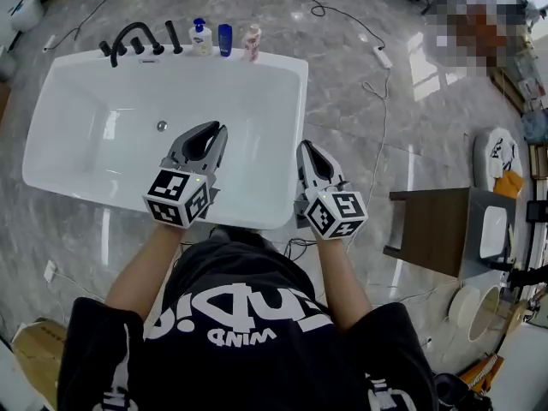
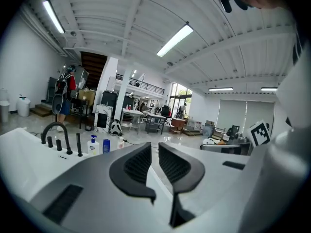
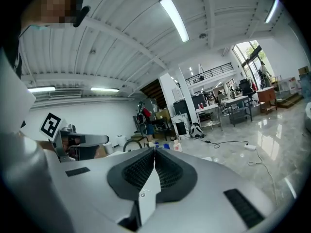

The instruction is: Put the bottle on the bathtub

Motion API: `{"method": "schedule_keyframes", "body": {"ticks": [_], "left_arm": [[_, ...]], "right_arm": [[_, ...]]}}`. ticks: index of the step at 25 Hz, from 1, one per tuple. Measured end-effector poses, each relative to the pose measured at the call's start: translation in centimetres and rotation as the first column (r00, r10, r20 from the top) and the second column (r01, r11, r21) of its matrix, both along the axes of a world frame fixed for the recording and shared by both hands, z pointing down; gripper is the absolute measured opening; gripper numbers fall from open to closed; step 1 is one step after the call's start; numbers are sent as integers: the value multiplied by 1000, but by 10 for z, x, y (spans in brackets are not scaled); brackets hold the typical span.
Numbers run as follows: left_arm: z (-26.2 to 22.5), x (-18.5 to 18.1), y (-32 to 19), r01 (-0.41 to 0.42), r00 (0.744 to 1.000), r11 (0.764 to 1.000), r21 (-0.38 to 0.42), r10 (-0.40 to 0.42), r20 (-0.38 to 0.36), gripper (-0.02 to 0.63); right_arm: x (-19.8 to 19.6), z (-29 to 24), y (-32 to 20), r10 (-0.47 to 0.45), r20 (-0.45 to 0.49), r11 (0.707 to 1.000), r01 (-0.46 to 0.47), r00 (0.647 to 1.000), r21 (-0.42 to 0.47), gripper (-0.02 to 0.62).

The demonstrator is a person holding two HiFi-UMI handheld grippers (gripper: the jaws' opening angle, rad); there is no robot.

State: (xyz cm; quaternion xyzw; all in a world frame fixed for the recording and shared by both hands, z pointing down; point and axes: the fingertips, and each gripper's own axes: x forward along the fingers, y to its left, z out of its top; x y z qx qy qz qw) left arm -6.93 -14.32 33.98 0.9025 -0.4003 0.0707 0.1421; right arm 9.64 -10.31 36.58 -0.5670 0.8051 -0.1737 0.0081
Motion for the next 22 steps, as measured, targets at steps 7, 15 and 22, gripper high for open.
{"method": "schedule_keyframes", "body": {"ticks": [7,15,22], "left_arm": [[-12,-17,42,-52,998,999,10,52,18,12],[-13,-47,60,-22,999,999,45,20,27,9],[-11,-59,53,10,1000,998,61,-12,23,9]], "right_arm": [[-5,-24,26,5,-67,999,-2,998,38,26],[-13,-36,55,9,-108,995,2,994,97,25],[-24,-19,51,17,-61,996,-11,998,91,26]]}}
